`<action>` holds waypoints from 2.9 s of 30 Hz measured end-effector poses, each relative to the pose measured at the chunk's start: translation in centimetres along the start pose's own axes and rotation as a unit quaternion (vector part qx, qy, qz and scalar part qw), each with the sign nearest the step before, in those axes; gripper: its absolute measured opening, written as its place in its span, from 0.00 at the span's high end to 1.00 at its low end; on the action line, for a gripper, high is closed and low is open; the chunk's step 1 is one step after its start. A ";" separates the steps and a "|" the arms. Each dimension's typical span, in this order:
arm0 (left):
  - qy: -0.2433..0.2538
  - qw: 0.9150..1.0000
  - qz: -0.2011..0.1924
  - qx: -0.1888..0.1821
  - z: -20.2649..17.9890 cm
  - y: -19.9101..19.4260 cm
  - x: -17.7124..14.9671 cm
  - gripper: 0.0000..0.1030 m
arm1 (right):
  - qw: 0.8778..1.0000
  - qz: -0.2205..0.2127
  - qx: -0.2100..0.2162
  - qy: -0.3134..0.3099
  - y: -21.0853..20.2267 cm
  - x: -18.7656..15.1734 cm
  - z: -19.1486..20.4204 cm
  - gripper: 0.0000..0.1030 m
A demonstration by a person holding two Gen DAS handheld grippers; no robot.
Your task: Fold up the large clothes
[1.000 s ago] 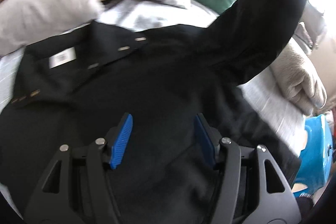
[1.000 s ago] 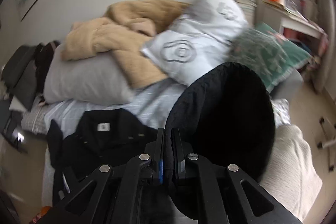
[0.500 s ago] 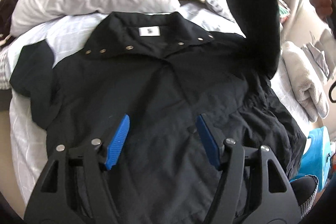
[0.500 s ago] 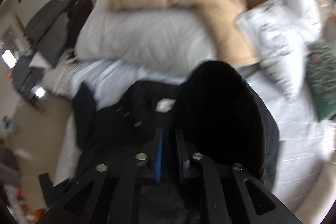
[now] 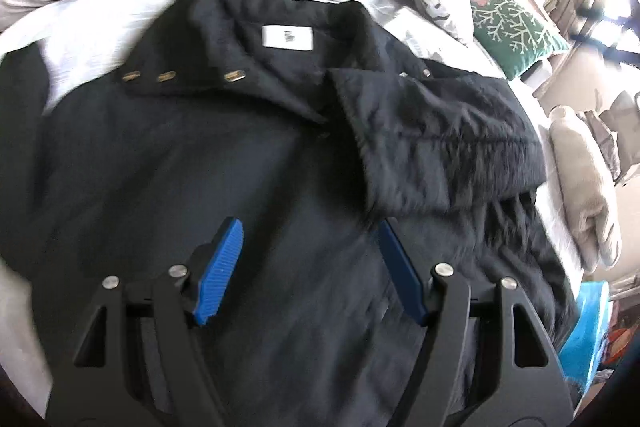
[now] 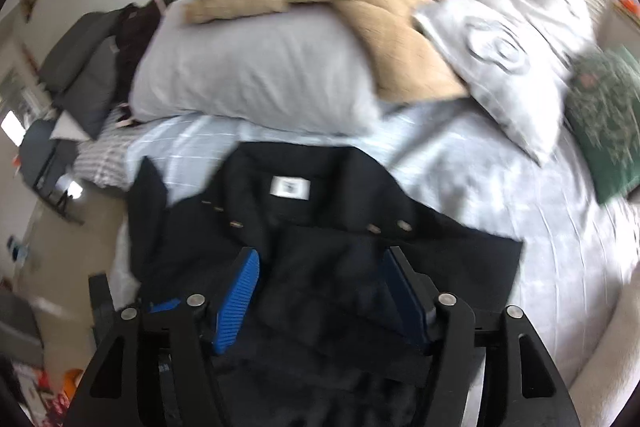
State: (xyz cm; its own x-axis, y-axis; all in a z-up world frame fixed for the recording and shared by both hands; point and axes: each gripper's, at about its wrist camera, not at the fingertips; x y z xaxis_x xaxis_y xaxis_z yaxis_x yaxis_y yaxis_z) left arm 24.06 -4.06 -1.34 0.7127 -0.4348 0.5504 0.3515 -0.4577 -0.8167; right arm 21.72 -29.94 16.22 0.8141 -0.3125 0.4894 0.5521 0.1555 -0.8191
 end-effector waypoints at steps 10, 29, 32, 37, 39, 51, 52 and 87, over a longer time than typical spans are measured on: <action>-0.006 0.999 0.052 -0.005 -3.9 9.8 4.7 0.91 | 0.993 0.021 -0.050 0.101 3.3 -3.6 -14.5 0.35; 0.019 0.992 -0.089 0.088 -8.0 3.6 5.1 0.63 | 0.986 -0.026 -0.029 0.161 10.2 -3.3 -18.6 0.91; 0.051 0.995 -0.001 0.087 -8.8 9.6 5.4 0.63 | 0.991 -0.071 -0.082 0.079 9.7 -2.8 -16.8 0.91; 0.081 0.990 0.008 0.113 -10.9 10.0 3.8 0.54 | 0.988 -0.039 -0.069 0.129 8.6 -4.0 -19.2 0.64; 0.087 0.992 0.006 0.093 -11.5 8.5 3.0 0.43 | 0.989 -0.040 -0.088 0.113 6.6 -5.9 -19.2 0.48; 0.120 0.986 0.063 0.098 -12.2 -3.1 -9.1 0.29 | 0.986 0.072 -0.026 0.147 -1.1 -22.9 -20.3 0.48; 0.118 0.985 0.068 0.103 -11.9 -3.7 -10.0 0.29 | 0.985 0.081 -0.011 0.155 -1.3 -24.2 -20.2 0.48; -0.031 0.972 0.216 0.085 -1.5 -13.7 -33.4 0.61 | 0.959 0.213 -0.035 0.181 -2.8 -38.3 -23.7 0.92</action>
State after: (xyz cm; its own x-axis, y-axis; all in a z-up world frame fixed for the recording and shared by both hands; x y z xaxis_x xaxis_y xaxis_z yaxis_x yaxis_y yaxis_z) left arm -5.44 15.60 -8.26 0.8490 -0.5090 0.1418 0.1017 -0.1058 -0.9892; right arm -15.31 -40.64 -7.33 0.8403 -0.5417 -0.0200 0.1596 0.2825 -0.9459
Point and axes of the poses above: each gripper's, at about its wrist camera, not at the fingertips, and y roughly the way its jaws point, z to its left, x to its top, and after that the axes turned 13 degrees about y, right-handed
